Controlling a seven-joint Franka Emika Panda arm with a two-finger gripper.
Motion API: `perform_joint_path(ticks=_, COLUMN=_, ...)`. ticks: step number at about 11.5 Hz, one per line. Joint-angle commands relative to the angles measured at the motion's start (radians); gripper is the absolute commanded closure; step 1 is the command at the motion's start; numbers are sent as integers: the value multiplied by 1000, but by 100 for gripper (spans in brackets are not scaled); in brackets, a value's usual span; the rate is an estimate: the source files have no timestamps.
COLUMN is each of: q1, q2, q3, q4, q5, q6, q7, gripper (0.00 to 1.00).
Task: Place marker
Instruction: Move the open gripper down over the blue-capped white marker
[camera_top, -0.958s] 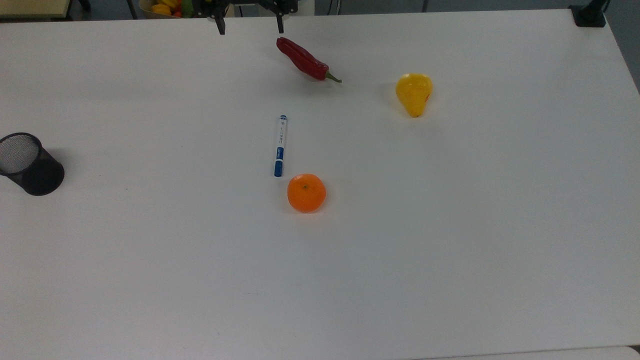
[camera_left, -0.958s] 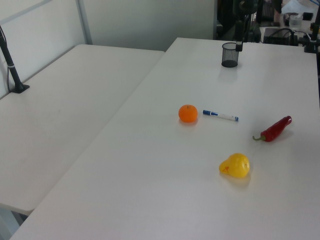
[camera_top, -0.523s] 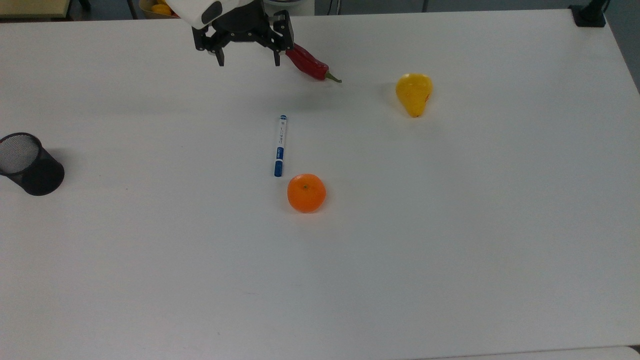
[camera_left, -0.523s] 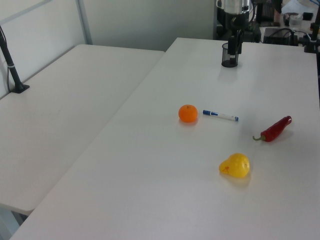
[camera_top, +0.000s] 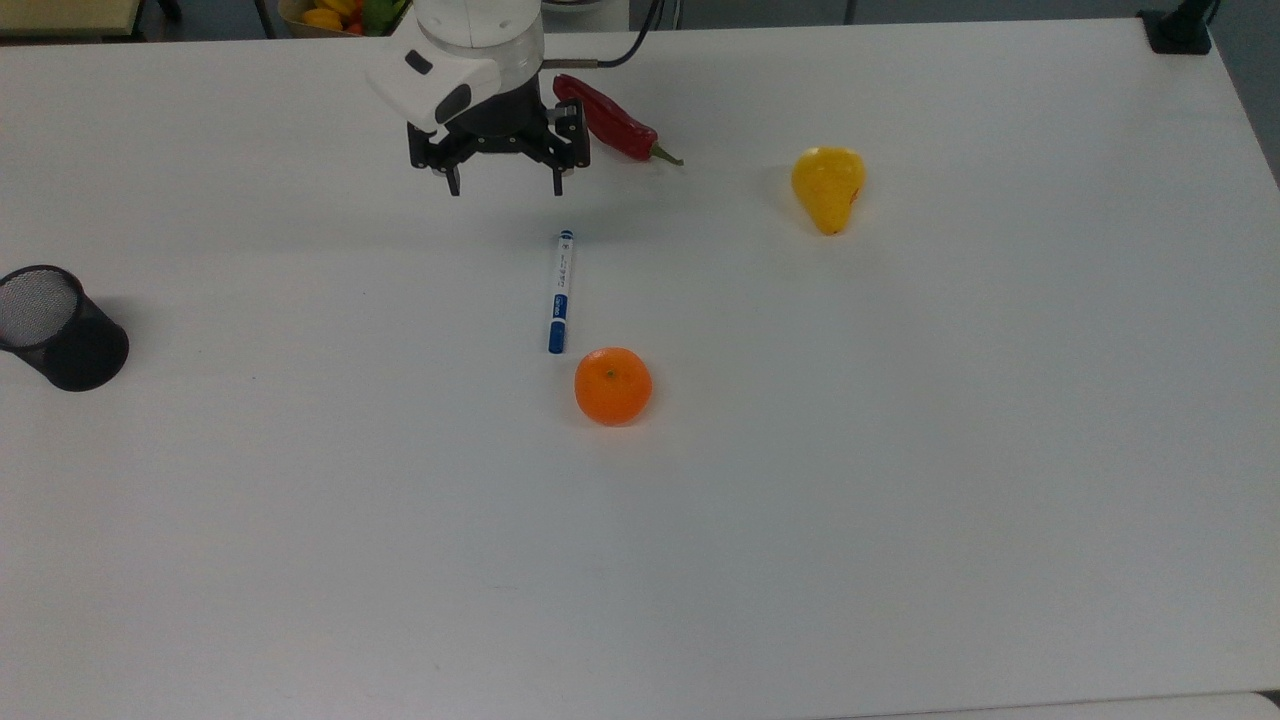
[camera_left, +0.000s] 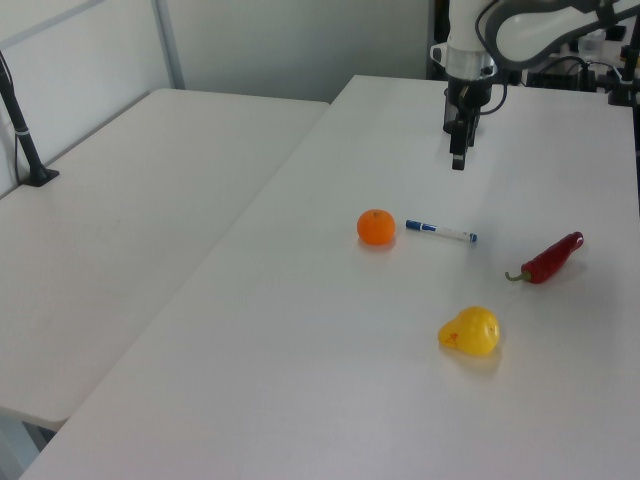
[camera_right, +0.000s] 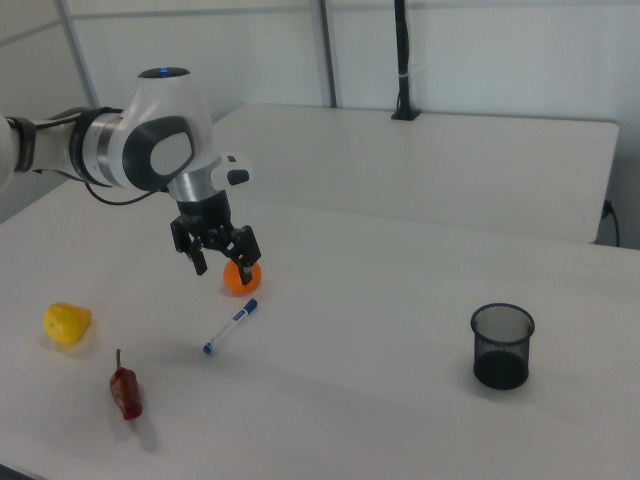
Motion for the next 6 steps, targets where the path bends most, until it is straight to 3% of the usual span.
perform_joint_path(ticks=1, q1=15, q2=-15, q3=-9, q4=-123, q5=-14, q6=153, q7=3, gripper=0)
perform_joint_path(ticks=6, q1=32, q2=110, q3=-3, q4=-121, q5=-11, q6=297, q7=101, gripper=0)
